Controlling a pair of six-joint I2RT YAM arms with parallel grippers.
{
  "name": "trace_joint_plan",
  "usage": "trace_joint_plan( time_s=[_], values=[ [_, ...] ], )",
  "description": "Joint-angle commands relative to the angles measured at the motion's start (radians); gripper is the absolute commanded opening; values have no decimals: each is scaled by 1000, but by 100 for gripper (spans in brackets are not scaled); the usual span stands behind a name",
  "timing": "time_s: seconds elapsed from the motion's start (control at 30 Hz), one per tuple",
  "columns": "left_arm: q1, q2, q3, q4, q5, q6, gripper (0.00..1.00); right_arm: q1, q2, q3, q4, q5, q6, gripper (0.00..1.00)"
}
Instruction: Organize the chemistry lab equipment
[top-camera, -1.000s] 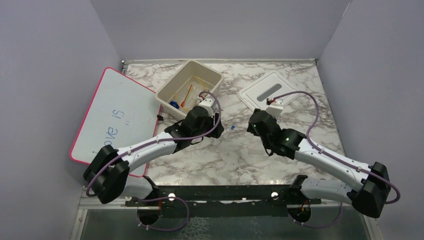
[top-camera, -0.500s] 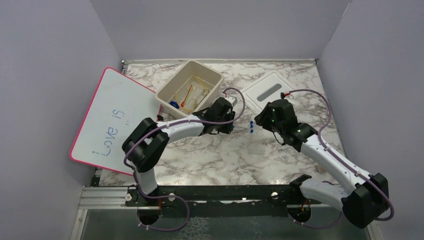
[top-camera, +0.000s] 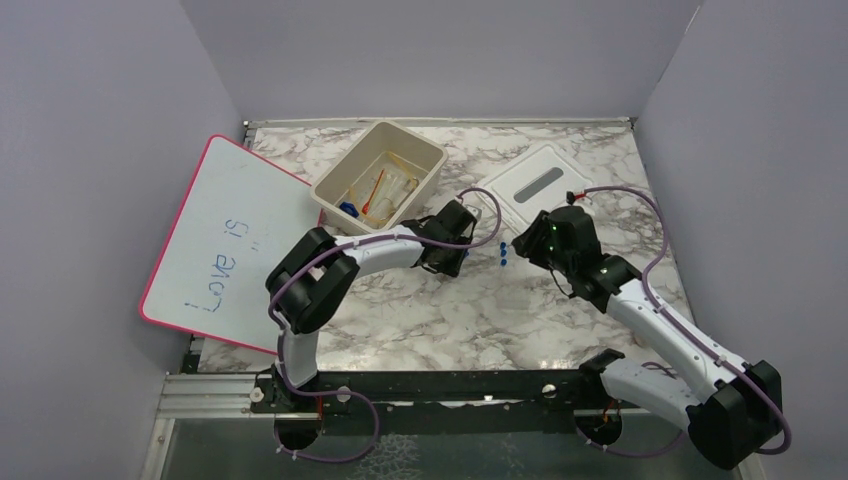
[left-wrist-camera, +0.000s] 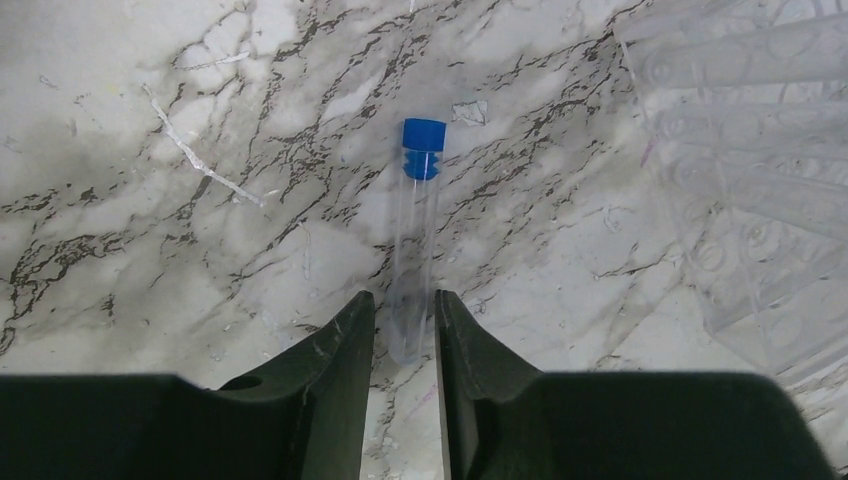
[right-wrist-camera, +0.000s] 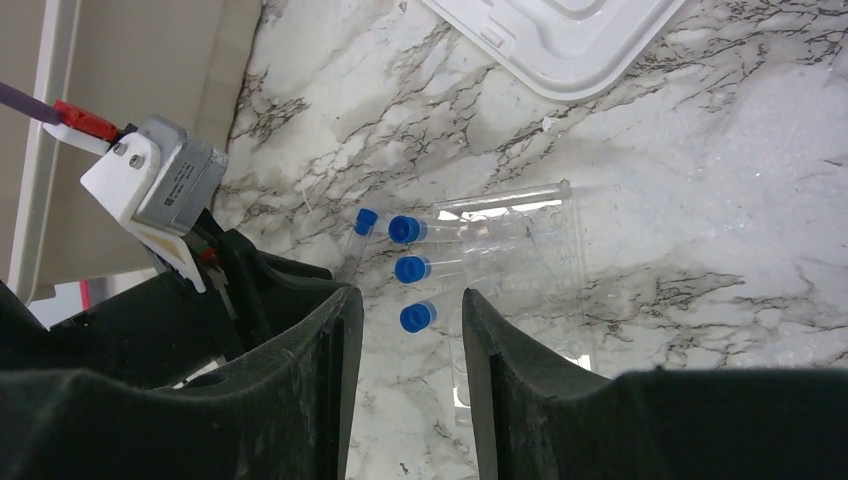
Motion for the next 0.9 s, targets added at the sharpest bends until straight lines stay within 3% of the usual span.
trace_joint_plan(
  time_s=[0.0, 0.27, 0.43, 0.87],
  values=[
    [-11, 32, 22, -57, -17, 31, 28, -7, -22, -16, 28, -15, 8, 45],
    [-21, 29, 25, -61, -42, 58, 5, -11, -37, -22, 37, -40, 6, 45],
    [-24, -85, -10, 0, -64, 64, 4, -13, -47, -15, 70, -128, -23, 46],
    [-26, -505, -303, 306, 101, 82, 4, -13, 51, 107, 162, -498, 6, 56]
  ],
)
